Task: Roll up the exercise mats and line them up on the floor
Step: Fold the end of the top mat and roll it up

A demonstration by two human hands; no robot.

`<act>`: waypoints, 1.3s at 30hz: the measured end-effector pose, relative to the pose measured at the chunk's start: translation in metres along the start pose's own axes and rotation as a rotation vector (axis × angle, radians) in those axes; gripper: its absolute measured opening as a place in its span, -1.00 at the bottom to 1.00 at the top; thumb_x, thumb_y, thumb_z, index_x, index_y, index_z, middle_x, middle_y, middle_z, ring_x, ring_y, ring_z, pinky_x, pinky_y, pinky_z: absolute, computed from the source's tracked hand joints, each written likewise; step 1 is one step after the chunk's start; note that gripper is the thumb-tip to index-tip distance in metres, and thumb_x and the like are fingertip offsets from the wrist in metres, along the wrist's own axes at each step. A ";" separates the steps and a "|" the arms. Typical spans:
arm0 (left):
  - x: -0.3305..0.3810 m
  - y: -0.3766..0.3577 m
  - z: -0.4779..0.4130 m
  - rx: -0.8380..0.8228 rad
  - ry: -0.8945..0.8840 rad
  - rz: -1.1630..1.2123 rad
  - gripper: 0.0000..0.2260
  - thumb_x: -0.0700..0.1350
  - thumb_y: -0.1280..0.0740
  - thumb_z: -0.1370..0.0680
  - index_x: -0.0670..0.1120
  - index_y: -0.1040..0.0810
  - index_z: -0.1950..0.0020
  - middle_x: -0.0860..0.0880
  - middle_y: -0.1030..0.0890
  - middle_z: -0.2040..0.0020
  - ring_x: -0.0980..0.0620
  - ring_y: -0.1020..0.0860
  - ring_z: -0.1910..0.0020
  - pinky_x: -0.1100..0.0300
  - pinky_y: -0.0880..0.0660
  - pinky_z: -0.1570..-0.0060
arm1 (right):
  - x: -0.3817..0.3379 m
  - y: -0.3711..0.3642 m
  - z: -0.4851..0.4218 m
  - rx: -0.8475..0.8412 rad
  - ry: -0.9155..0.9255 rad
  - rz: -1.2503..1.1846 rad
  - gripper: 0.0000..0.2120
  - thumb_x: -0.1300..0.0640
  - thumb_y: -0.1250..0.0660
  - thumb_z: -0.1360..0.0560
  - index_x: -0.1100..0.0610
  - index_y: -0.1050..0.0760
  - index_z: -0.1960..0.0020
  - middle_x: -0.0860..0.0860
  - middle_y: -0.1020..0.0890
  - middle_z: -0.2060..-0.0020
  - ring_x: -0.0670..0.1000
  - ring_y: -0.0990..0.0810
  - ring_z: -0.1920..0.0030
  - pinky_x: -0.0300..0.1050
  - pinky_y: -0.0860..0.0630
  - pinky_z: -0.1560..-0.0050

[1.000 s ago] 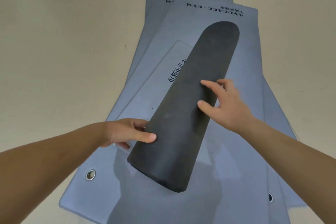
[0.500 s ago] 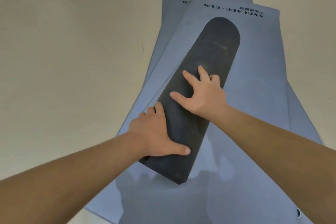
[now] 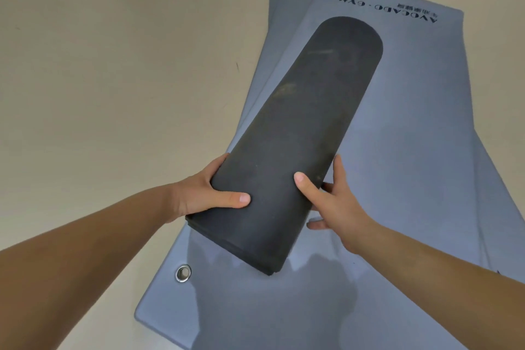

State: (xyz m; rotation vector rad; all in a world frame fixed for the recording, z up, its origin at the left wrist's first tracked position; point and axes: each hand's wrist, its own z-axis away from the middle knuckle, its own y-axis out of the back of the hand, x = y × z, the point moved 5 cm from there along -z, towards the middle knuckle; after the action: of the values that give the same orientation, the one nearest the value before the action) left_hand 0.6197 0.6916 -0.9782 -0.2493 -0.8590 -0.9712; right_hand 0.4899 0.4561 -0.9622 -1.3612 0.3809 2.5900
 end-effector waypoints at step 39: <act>-0.118 0.066 0.109 0.336 0.042 0.439 -0.31 0.10 -0.68 -0.36 0.38 -0.47 -0.40 -0.01 -0.75 -0.11 0.02 -0.76 0.00 0.05 -0.65 -0.07 | -0.020 -0.173 0.018 -0.279 0.052 0.520 0.32 -0.32 -0.66 -0.21 -0.54 0.35 -0.51 -0.14 -0.17 -0.41 0.00 -0.32 -0.45 -0.02 -0.36 -0.48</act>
State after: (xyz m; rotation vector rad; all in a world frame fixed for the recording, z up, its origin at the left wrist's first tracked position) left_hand 0.5831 0.8608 -0.9822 -0.1200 -0.8676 -0.4139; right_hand 0.5368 0.6249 -0.9596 -1.5970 0.4443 3.1307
